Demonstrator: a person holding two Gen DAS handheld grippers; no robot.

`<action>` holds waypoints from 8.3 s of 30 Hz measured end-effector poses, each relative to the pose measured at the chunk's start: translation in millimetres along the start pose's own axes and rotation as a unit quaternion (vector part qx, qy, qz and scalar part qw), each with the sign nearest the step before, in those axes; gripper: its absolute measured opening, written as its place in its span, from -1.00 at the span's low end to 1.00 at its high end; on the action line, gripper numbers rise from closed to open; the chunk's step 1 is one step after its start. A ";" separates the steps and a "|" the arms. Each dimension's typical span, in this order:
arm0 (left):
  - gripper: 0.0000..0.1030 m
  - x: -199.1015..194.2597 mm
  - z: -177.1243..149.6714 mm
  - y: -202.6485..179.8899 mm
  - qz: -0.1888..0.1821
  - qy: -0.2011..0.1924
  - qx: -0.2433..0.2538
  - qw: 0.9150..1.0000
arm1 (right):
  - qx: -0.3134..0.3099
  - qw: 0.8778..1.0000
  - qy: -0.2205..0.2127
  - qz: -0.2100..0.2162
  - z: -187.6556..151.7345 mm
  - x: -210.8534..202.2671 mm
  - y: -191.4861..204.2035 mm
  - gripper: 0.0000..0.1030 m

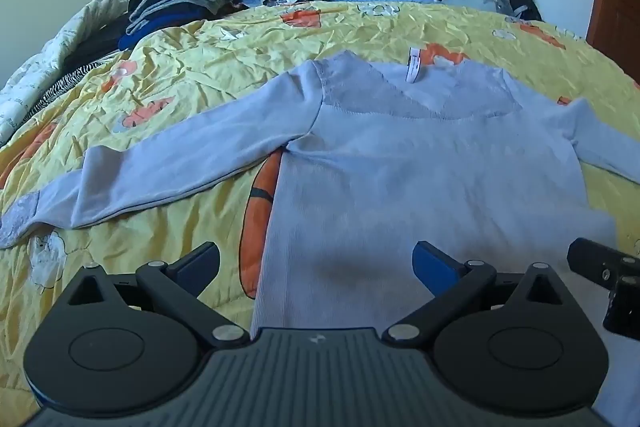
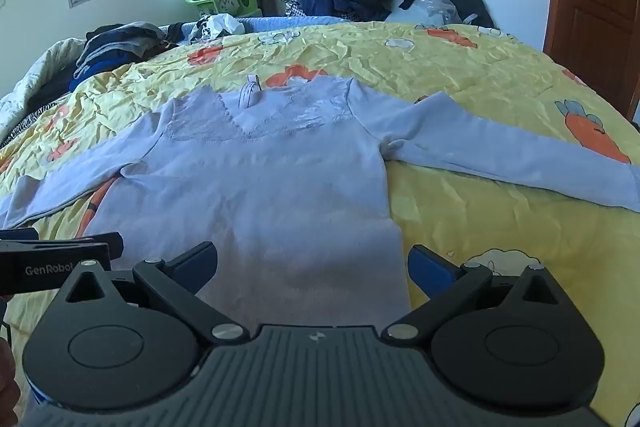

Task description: Fold small clothes

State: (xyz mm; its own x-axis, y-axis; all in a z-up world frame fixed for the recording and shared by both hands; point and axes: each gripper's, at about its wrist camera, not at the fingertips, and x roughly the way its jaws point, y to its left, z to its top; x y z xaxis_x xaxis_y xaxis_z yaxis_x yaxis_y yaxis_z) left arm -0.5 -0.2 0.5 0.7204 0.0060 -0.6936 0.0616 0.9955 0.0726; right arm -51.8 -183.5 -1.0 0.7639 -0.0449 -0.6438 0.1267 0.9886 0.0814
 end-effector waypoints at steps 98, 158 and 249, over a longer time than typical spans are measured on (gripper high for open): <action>1.00 11.4 -1.0 -18.4 -0.007 -0.009 0.023 1.000 | 0.036 0.996 -0.067 0.054 1.9 3.3 -45.4 0.99; 1.00 40.3 16.9 -26.3 0.005 -0.002 0.029 1.000 | 0.438 0.872 -0.220 -0.020 25.3 74.8 -322.7 -0.83; 1.00 17.5 -36.4 262.0 0.072 -0.050 -0.380 0.921 | 0.010 0.948 0.013 0.319 117.8 127.7 160.9 0.32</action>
State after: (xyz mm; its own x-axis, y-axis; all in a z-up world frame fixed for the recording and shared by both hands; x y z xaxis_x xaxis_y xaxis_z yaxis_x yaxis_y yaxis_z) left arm 3.2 264.1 -18.7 0.7455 0.1727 -0.6437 -0.5138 0.7641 -0.3901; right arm 140.7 -47.1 19.5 0.6731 0.5652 -0.4770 -0.3438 0.8102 0.4748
